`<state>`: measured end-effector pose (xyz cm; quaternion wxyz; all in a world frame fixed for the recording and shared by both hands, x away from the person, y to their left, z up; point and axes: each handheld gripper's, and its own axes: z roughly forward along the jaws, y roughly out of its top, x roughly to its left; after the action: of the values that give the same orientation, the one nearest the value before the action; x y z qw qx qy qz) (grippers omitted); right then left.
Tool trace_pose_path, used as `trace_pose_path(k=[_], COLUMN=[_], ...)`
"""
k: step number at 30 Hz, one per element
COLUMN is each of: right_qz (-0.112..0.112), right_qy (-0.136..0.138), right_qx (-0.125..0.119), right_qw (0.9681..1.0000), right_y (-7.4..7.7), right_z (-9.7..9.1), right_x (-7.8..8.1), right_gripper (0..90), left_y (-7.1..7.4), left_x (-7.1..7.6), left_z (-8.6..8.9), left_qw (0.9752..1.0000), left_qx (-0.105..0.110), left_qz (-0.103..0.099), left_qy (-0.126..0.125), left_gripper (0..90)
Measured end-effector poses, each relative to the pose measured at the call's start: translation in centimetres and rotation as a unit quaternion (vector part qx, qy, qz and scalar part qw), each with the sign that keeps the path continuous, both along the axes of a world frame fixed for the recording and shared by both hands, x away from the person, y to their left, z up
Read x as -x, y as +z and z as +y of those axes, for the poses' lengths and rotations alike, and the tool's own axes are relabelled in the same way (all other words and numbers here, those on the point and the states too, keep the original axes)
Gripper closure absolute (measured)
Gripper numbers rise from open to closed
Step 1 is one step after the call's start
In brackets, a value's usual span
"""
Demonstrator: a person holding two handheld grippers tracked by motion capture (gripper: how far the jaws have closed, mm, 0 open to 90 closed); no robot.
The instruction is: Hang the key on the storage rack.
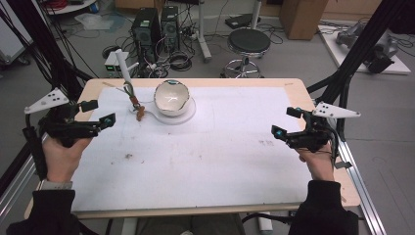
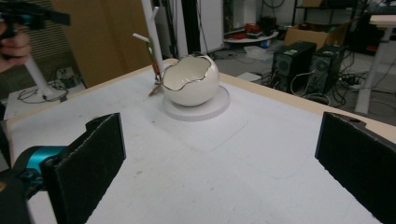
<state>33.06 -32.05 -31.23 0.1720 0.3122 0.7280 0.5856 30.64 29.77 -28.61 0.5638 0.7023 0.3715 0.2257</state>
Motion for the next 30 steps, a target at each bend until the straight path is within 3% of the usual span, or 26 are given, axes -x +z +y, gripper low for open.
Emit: trace_pose_path(k=[5, 8, 10, 17, 20, 30], right_qz=[-0.002, -0.004, -0.006, -0.009, -0.003, 0.001], right_qy=[-0.016, -0.027, -0.033, -0.039, -0.038, -0.038], right_qx=[-0.004, -0.011, -0.013, -0.009, -0.018, -0.011], right_qw=[0.9999, 0.9996, 0.9993, 0.9991, 0.9991, 0.9992], right_y=[0.1, 0.3, 0.5, 0.8, 0.8, 1.0], right_z=[-0.3, -0.5, -0.6, -0.8, -0.9, -0.4], right_x=[0.1, 0.3, 0.6, 0.9, 0.8, 0.9], right_gripper=[0.8, 0.8, 0.8, 0.8, 0.8, 0.8], left_y=[-0.8, -0.7, -0.6, -0.4, -0.5, -1.7], left_x=[2.4, 3.0, 3.5, 4.1, 4.5, 3.7], left_z=[0.5, 0.8, 0.9, 0.7, 0.6, -0.5], left_qw=[0.9996, 0.9999, 0.9997, 0.9995, 0.9990, 0.9995], left_qx=[0.016, 0.006, 0.011, -0.001, -0.009, -0.020], left_qz=[-0.017, -0.011, -0.018, -0.027, -0.044, -0.016], left_qy=[-0.016, -0.008, -0.010, -0.014, -0.002, -0.020], left_gripper=[12.4, 12.4, 12.4, 12.4, 12.5, 12.5])
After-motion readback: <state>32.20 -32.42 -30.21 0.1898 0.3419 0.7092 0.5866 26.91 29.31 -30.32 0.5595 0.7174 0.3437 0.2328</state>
